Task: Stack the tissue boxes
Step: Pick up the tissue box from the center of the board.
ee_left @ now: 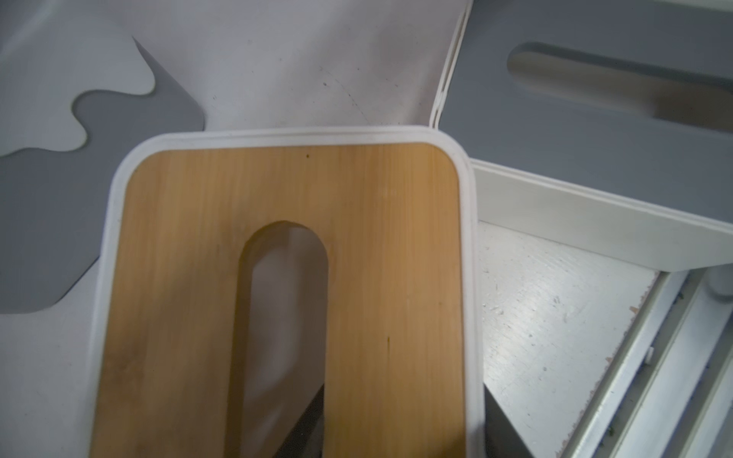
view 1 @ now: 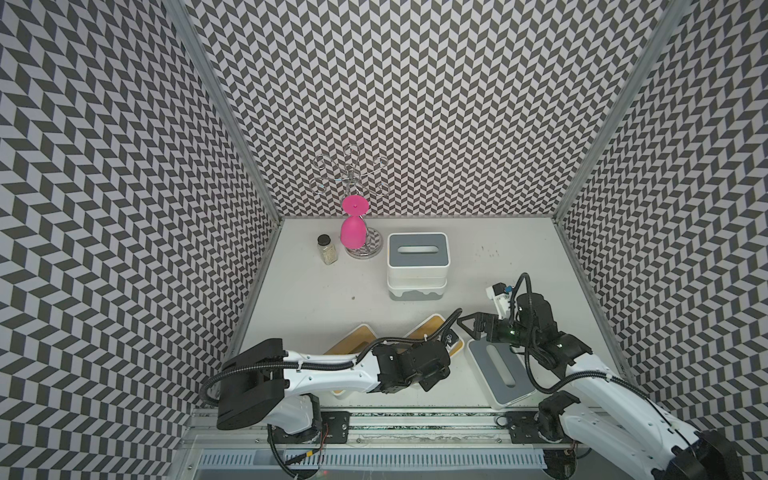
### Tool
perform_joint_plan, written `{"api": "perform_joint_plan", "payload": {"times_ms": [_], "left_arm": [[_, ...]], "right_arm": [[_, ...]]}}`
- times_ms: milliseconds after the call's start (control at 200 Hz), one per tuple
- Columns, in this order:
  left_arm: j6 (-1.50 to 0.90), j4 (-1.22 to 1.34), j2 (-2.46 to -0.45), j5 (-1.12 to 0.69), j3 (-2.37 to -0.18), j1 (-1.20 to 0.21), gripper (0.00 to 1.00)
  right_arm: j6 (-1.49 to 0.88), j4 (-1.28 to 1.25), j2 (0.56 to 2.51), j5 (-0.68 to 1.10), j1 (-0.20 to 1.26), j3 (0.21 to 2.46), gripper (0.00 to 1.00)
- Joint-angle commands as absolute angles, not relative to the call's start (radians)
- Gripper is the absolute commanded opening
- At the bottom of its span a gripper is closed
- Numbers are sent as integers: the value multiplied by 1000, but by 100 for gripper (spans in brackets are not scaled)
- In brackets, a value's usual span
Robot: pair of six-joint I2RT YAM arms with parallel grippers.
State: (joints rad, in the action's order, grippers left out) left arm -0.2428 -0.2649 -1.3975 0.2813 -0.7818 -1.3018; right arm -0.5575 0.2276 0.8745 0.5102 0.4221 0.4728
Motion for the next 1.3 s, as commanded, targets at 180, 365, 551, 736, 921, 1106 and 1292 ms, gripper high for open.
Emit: {"api": "perform_joint_plan", "payload": {"times_ms": [180,365,551,736,921,1106,1292], "left_arm": [[-198,-253,-1246,339,-798,-1296,33],[-166,-241,-1163,361,-779,-1298,32],[-120,-208,-1128,359,-791,-1303,30],[-68,-165,-1110,341,-792,-1313,27],[-35,-144,-1094,307,-784,-1316,27],[-19,-166,-1133,362,-799,-1316,29],[-9,-190,-1185,377,-828,-1316,28]], "right_arm": [[-559,261,859,727,417,538,98],[-565,254,880,837,419,544,98],[-575,233,899,884,422,546,98],[-585,210,923,912,425,555,96],[-613,158,940,954,425,568,91],[-552,237,954,909,425,603,75],[-558,222,957,936,425,602,54]]}}
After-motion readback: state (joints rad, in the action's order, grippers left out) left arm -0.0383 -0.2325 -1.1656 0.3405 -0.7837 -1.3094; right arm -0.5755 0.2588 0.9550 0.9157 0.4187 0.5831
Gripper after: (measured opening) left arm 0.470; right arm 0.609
